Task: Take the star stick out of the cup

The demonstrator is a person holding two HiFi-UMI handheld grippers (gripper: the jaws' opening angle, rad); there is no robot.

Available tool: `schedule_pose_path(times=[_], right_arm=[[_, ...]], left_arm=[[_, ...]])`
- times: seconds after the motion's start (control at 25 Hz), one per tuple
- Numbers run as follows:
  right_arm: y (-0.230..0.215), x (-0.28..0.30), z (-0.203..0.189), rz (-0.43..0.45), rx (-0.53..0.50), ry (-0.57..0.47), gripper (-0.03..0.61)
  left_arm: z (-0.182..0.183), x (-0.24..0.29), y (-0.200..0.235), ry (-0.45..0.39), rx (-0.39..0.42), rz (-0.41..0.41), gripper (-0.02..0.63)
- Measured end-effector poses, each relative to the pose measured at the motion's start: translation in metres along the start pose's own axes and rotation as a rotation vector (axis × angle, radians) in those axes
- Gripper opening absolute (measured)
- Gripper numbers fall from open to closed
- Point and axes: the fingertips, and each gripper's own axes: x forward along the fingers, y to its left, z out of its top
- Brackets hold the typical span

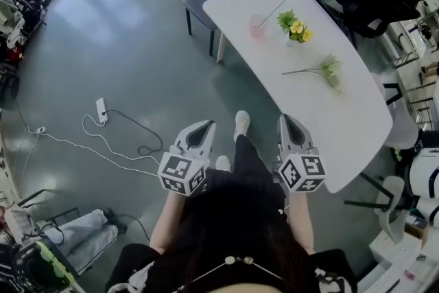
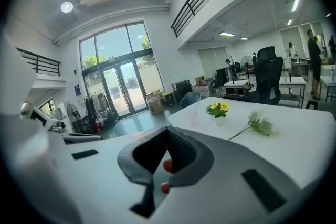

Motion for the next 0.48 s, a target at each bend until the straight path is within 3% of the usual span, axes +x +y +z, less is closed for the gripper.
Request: schedule_pose_path(times=[0.32,0.4,0.48], right_arm=[[-0.077,0.12,0.055,-0.028,-0.015,0.009,0.005],[-0.094,0.16,0.063,0.013,0.031,0.04,0.07],[-0.111,0.201,0.067,0.062,0.124,0.078,0.086]], left_arm=[[0.056,0.091,0.036,-0.019,0.0,0.024,0.008],[0.072,0.115,0.044,-0.027,-0.004,0.029,0.008],[0.086,0.138,0.053,-0.03,-0.009,0.042,0.008]])
